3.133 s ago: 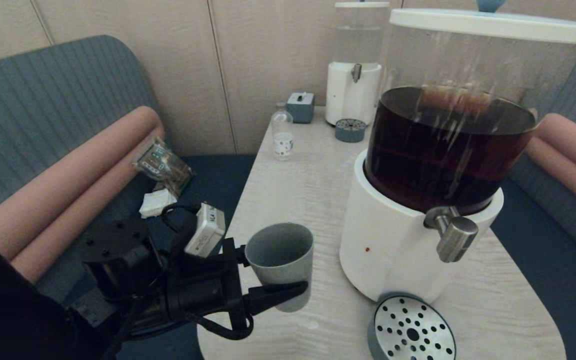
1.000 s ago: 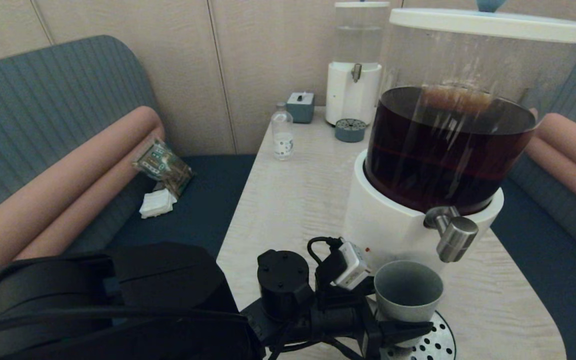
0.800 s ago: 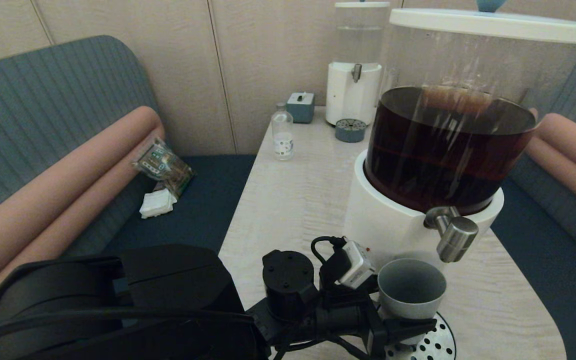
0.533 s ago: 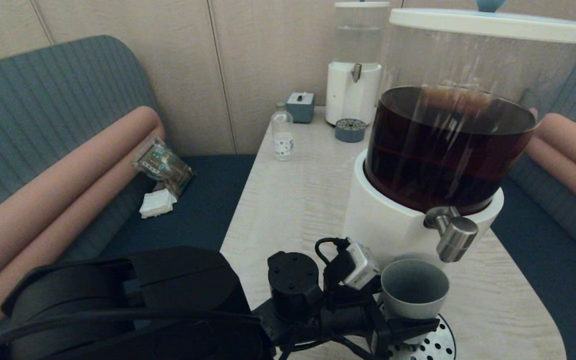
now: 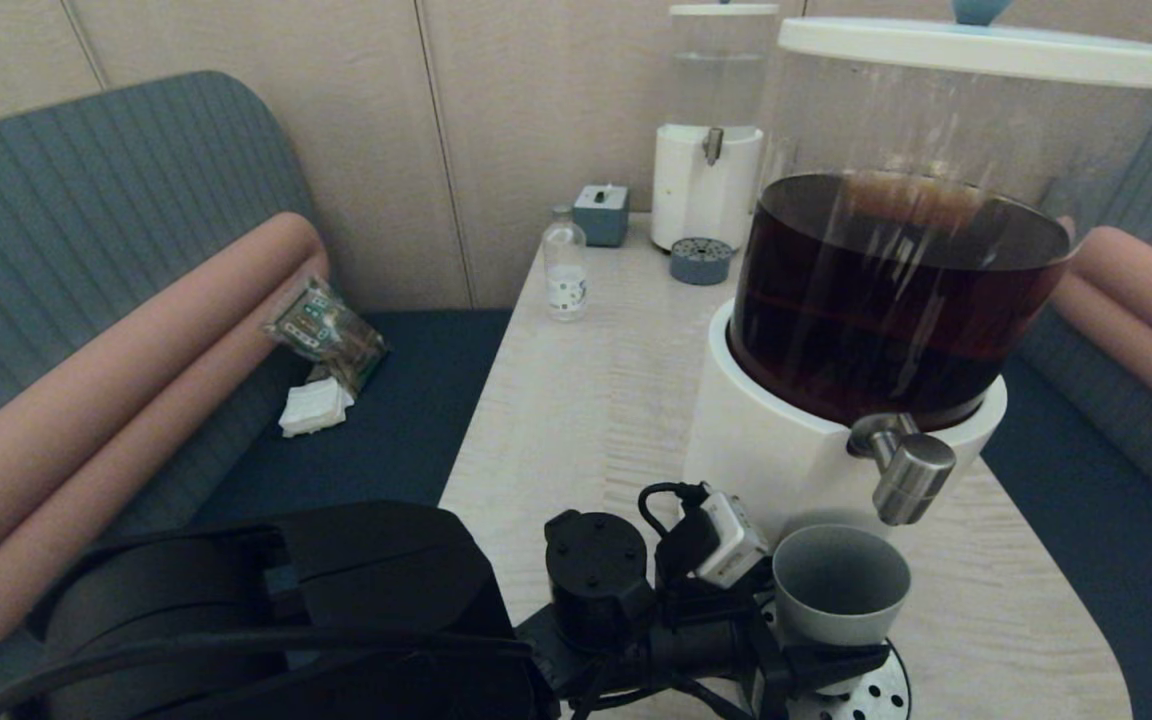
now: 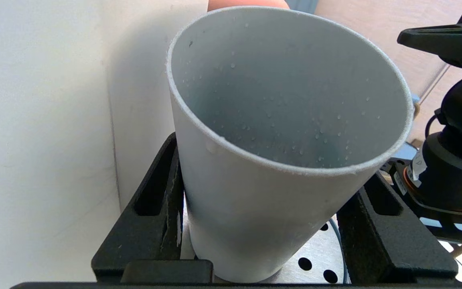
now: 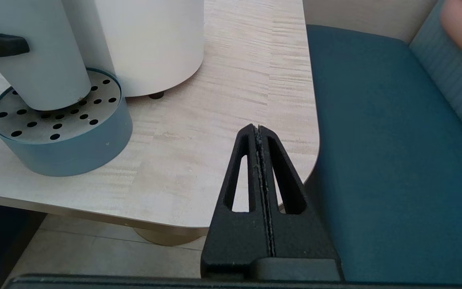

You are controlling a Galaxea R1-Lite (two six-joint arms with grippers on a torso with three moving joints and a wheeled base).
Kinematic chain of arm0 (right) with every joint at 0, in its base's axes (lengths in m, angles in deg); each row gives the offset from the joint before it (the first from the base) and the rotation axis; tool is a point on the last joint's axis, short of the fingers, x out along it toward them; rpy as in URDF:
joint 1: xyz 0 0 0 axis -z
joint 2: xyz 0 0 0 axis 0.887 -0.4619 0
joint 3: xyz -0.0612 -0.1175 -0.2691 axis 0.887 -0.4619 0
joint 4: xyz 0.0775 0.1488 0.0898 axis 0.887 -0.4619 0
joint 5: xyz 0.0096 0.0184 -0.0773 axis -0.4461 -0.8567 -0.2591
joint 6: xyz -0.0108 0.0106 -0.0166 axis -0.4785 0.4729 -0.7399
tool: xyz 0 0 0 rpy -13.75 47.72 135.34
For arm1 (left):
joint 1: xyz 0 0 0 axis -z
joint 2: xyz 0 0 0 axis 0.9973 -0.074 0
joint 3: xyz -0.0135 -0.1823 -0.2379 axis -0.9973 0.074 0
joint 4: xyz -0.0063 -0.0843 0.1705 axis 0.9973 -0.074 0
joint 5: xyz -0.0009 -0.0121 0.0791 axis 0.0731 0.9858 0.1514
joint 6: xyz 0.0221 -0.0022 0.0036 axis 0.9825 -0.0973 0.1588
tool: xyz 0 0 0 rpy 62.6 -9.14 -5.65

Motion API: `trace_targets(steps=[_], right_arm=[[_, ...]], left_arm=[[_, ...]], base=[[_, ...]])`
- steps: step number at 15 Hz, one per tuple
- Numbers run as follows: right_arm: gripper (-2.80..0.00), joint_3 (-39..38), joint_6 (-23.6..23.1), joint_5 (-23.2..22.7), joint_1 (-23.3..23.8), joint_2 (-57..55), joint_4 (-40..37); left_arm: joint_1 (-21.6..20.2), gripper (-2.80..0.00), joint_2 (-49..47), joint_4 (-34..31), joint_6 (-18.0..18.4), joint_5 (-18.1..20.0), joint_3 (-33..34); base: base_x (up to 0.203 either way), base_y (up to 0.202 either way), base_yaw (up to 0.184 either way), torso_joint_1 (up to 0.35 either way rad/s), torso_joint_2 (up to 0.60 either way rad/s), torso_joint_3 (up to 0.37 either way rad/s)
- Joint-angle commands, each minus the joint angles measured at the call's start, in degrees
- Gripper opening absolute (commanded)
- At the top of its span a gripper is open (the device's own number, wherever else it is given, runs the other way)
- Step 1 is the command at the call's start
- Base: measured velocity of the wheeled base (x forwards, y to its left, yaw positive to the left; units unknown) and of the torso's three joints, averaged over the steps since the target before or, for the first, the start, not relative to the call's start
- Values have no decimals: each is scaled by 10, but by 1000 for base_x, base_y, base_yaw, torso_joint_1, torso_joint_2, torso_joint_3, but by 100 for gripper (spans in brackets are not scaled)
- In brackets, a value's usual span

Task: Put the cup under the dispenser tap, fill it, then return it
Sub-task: Place it under the water dispenser

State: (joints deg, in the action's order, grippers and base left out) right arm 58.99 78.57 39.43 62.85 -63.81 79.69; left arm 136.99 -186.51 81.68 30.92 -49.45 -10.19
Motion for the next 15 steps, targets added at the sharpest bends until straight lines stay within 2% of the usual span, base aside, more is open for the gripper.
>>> trace_targets(steps=[1,4,5,15], right_arm=[[-280,-6,0,0,0,2,0],[-280,-5,0,0,0,2,0],[-280,-5,0,0,0,2,0],[-280,-5,0,0,0,2,0]], left_arm=[[1,-280,-2,3,-1,2,0],[1,-280,-2,3,1,2,1],[3,0,-2,3,1,2,0],[4,0,8,3,0,-7,18]], base=[[0,0,0,0,0,0],[0,0,0,0,0,0],[0,0,0,0,0,0],[0,0,0,0,0,0]])
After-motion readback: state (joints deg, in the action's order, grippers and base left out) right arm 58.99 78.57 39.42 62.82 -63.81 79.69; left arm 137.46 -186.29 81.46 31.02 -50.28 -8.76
